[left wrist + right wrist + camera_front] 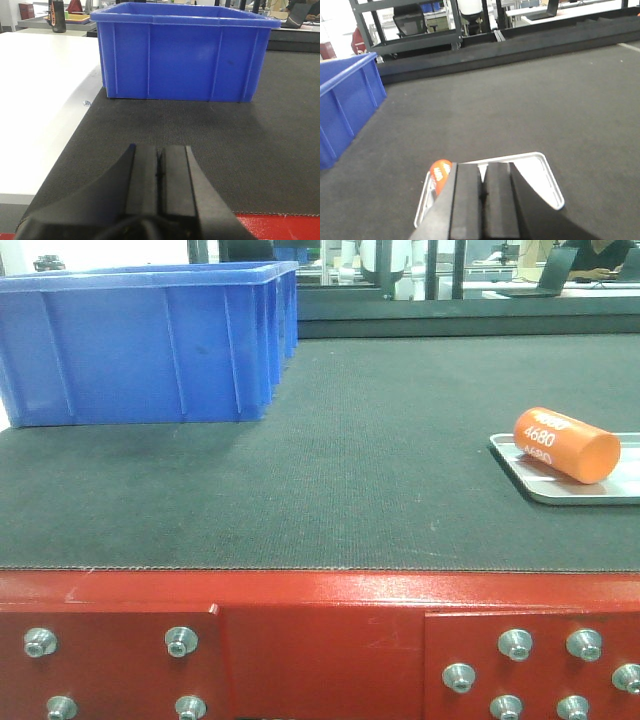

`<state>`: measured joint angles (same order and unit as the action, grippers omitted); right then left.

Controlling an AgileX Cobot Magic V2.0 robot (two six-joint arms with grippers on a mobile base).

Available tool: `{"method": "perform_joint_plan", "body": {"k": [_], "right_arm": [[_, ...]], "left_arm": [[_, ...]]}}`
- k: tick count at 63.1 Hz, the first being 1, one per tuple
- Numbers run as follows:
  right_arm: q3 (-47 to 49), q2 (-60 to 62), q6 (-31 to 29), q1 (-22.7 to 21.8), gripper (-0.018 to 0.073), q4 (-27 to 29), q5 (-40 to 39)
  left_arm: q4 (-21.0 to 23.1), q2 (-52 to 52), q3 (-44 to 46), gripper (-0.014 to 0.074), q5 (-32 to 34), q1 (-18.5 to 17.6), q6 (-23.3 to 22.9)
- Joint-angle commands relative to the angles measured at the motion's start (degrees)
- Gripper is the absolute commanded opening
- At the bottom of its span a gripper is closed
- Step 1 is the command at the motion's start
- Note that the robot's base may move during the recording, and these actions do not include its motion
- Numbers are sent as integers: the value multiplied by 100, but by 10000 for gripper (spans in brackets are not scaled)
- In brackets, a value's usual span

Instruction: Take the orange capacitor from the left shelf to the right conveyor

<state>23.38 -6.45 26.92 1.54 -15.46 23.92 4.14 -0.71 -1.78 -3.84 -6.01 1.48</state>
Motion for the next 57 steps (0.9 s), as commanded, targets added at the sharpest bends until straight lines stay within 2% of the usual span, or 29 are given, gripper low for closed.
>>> {"method": "perform_joint_plan", "body": {"k": [1,5,13,17,19,27,39,48,57], "right_arm": [[73,-58,-261,11,55,-9,-773],[-11,-58,-971,11,55,347,-937],[-135,-58,-2692,0,55,1728,-1003],[-254,-41,-3323,0,55,2160,-1084],[-320,-7,-3447,-1,55,2238,-1144],[-811,417,-3377,-173,55,2245,-1467],[-1677,776,-2794,-642,55,2251,-2120],[-2480,782,-2603,-668,55,2256,-3231],[-2470,782,-2692,-668,55,2256,-3079]], "left_arm": [[10,-65,27,-127,488,13,-8],[10,-65,27,-127,488,13,-8],[10,-65,27,-127,488,13,-8],[10,-65,27,-127,488,13,-8],[10,-65,27,-127,488,13,-8],[10,-65,27,-127,488,13,-8],[10,-54,27,-127,488,13,-8],[10,-54,27,-127,488,13,-8],[10,-54,27,-127,488,13,-8]]}}
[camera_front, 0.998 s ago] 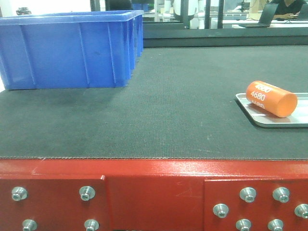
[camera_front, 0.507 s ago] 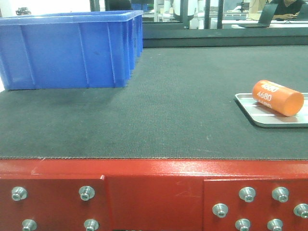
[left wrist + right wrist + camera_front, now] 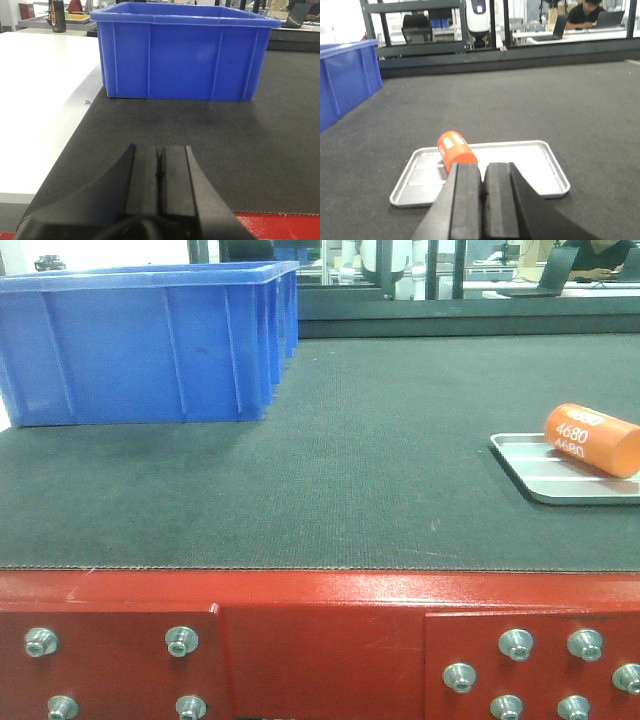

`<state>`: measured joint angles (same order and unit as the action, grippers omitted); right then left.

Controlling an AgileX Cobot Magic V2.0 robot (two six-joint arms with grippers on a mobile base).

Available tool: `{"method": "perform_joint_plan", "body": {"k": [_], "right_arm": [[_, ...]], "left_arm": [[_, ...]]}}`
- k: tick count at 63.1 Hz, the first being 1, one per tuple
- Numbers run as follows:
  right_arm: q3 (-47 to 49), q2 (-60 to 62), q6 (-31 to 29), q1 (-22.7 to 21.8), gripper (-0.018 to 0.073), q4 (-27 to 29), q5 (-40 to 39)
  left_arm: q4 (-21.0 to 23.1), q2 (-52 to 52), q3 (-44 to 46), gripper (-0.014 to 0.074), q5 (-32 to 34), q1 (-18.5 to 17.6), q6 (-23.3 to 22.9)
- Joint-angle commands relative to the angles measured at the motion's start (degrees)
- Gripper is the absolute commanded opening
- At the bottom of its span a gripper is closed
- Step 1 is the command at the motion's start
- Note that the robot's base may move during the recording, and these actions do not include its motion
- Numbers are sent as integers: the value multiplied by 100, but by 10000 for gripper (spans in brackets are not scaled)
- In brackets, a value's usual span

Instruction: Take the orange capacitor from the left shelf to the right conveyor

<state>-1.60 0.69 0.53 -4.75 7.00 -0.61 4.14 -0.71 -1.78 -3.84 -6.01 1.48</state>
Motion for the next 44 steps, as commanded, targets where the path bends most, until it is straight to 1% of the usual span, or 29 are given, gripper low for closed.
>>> {"method": "perform_joint_plan", "body": {"k": [1,44], "right_arm": [[27,68,-53,-39,55,11,-610],[27,68,-53,-39,55,11,-517]], "left_arm": [[10,-54,27,-127,488,13,-8],[10,-54,27,-127,488,13,-8]]}}
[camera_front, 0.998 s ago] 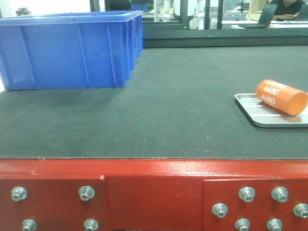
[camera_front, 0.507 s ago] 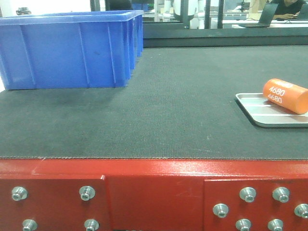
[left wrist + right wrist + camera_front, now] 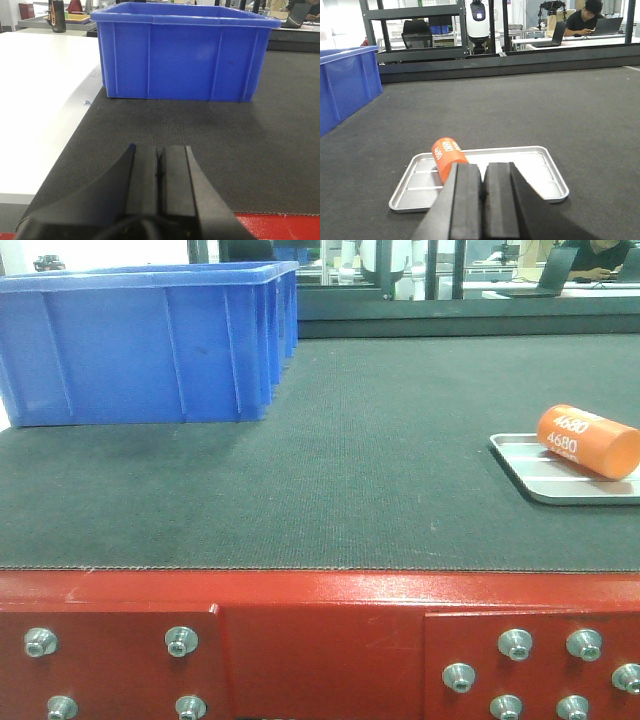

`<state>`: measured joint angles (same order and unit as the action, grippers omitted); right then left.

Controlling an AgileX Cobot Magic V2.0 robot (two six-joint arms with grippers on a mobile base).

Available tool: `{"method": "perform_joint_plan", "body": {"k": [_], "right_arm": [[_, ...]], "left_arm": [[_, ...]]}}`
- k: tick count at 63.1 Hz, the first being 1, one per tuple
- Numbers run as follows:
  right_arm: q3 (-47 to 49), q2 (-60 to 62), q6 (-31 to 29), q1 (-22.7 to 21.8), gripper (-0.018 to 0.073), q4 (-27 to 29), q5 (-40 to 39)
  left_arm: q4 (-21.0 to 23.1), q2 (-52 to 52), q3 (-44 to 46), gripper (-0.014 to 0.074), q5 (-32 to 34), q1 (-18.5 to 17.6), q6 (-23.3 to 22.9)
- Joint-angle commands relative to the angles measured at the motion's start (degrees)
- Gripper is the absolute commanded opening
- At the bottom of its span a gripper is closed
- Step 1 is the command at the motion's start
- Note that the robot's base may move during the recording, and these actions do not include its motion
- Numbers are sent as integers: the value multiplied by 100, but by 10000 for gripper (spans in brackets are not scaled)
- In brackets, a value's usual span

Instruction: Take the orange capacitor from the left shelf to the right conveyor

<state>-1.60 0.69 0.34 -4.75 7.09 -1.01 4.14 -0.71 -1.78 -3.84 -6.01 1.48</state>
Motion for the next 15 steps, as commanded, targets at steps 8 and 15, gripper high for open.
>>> {"method": "perform_joint_plan", "body": {"k": [8,15], "right_arm": [[27,68,-34,-39,55,2,-477],[27,68,-34,-39,55,2,-477]], "left_arm": [[10,-54,27,-127,488,13,-8],[10,-54,27,-127,488,13,-8]]}}
